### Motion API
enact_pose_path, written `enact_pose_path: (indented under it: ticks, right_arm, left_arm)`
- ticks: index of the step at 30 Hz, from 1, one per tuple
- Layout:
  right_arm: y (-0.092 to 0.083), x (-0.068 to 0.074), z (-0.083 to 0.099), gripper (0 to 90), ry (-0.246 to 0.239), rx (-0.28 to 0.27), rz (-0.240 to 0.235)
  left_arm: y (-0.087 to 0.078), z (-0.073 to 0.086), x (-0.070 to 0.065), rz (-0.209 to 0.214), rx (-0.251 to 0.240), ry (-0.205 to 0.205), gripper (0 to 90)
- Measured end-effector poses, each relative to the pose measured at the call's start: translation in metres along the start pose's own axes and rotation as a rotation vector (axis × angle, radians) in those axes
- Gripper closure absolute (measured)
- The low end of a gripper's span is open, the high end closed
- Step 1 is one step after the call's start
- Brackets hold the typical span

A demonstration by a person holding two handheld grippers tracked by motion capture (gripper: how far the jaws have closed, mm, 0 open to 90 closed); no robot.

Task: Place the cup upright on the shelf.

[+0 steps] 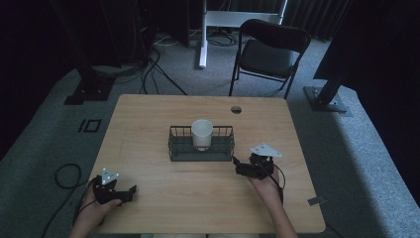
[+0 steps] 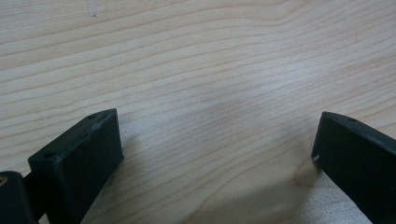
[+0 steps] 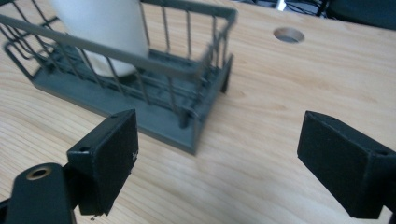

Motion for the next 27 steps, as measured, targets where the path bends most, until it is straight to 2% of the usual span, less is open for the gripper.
enact_pose_path:
  ticks: [9,13,17,20,22,27]
  right_arm:
    - [-0.002,-0.019,0.022,12.1,0.030,0.023,0.036]
    - [-0.004,-0.028,0.031,10.9,0.061,0.037,0.038]
    - [-0.004,-0.032,0.041,10.8,0.059,0.060,0.045]
    - [-0.004,-0.036,0.047,10.9,0.079,0.075,0.073]
    - [-0.005,-0.039,0.051,10.9,0.094,0.071,0.073]
    - [-0.005,-0.046,0.063,10.9,0.099,0.101,0.096]
  left_arm:
    - [0.000,0.000,0.000,0.000,0.000,0.002,1.9]
    - [0.000,0.000,0.000,0.000,0.000,0.002,1.9]
    - [0.000,0.000,0.000,0.000,0.000,0.002,1.9]
    - [0.000,0.000,0.000,0.001,0.000,0.002,1.9]
    - [0.000,0.000,0.000,0.001,0.000,0.002,1.9]
    - [0.000,0.000,0.000,0.001,0.000,0.002,1.9]
Point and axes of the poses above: each handheld gripper's, and its own axes: y roughly forward along the jaws, z roughly out of its underside, x roughly to its left, the point moved 4 cm from there along y, roughly forward along the jaws, and after that the axes turned 4 degrees about x, right-handed, at the moved point
